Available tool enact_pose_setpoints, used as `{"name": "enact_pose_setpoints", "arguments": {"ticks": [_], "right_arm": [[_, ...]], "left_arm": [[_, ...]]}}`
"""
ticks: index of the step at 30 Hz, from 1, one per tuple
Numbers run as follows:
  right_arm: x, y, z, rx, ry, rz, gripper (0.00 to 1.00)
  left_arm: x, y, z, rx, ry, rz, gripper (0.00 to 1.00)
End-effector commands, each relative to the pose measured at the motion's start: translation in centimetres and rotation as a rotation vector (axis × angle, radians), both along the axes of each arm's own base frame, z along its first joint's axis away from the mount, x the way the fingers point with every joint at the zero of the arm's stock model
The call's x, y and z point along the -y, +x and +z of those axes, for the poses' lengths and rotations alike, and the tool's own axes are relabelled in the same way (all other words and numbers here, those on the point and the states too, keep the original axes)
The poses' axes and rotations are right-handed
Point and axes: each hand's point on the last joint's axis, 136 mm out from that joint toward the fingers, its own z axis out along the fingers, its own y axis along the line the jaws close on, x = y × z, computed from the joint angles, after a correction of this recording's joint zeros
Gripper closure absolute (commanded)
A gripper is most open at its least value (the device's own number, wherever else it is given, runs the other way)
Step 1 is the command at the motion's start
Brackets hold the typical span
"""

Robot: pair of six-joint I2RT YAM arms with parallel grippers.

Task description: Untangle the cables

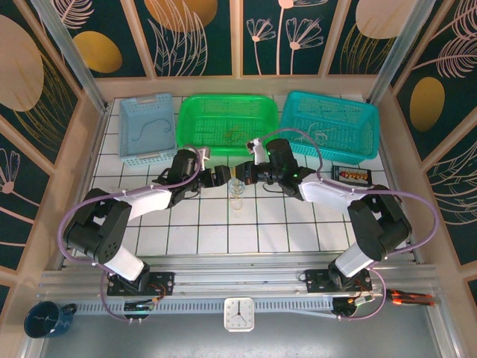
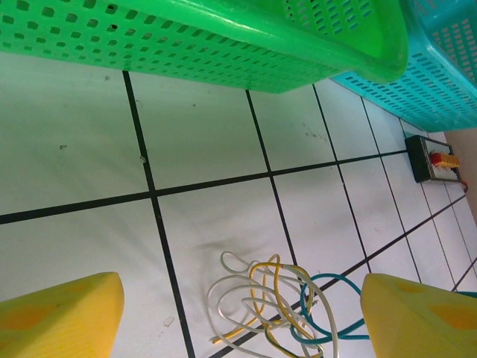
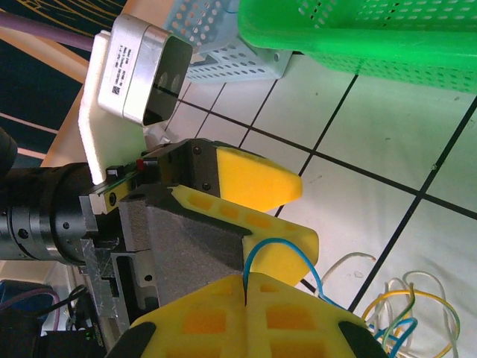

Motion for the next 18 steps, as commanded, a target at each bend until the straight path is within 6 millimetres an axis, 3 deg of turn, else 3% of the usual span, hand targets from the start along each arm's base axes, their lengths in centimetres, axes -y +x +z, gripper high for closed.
{"name": "enact_pose_setpoints", "arguments": {"ticks": [1,9,18], "right_arm": [[-0.4,-0.3,1.2,0.021,0.042,0.033,1.0],[-0.4,-0.4,0.9,0.014,0.033,0.05,1.0],[-0.2,0.1,1.0,0.016,0.034,0.049,1.0]], "left_arm": [[1.1,0.5,1.2,0.072,0.001,-0.052,0.19],[1.3,-0.4,2.5,0.161,-0.013,-0.113,0.18],[0.8,-1.3,2.2,0.183,-0.012,-0.118,0.12]]}}
